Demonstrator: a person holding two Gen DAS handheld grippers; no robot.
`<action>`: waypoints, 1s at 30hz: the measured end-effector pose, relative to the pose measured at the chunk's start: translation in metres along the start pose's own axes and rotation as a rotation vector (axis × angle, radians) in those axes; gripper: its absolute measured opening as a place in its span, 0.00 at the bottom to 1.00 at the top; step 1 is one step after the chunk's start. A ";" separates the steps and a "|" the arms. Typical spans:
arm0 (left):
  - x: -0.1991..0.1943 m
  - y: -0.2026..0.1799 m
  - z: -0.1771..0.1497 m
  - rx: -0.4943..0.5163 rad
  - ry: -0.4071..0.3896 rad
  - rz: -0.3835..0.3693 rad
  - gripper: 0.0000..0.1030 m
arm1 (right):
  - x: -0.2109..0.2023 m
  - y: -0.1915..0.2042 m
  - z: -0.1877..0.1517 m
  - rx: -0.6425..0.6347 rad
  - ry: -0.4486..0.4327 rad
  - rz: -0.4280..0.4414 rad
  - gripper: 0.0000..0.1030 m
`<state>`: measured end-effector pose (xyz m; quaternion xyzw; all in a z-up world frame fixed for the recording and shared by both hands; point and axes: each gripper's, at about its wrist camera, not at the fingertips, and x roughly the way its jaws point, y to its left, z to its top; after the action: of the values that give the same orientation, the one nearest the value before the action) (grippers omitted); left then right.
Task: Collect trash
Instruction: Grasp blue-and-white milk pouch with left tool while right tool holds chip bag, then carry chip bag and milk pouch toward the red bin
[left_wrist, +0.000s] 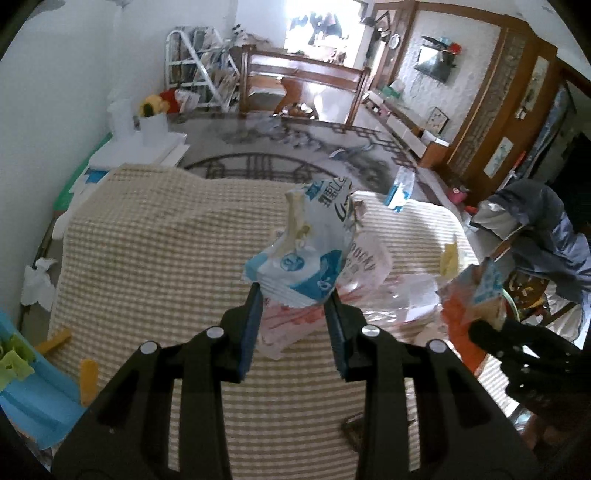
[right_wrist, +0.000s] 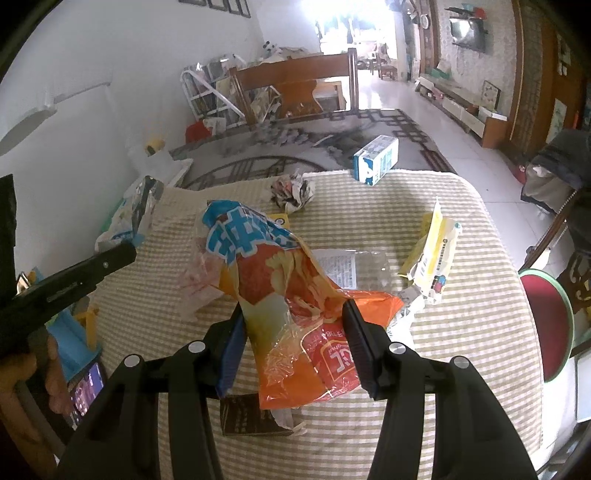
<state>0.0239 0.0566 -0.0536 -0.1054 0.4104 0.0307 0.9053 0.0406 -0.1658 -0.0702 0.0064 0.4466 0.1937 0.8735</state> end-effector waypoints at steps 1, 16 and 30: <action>-0.001 -0.003 0.001 0.007 -0.005 -0.003 0.32 | -0.001 -0.001 0.000 0.004 -0.004 -0.001 0.48; -0.012 -0.039 0.012 0.062 -0.045 -0.044 0.32 | -0.012 -0.031 0.001 0.085 -0.031 -0.044 0.48; -0.011 -0.069 0.015 0.124 -0.055 -0.062 0.32 | -0.015 -0.057 0.002 0.128 -0.032 -0.075 0.48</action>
<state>0.0376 -0.0076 -0.0245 -0.0611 0.3831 -0.0199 0.9215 0.0533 -0.2234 -0.0678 0.0486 0.4440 0.1318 0.8850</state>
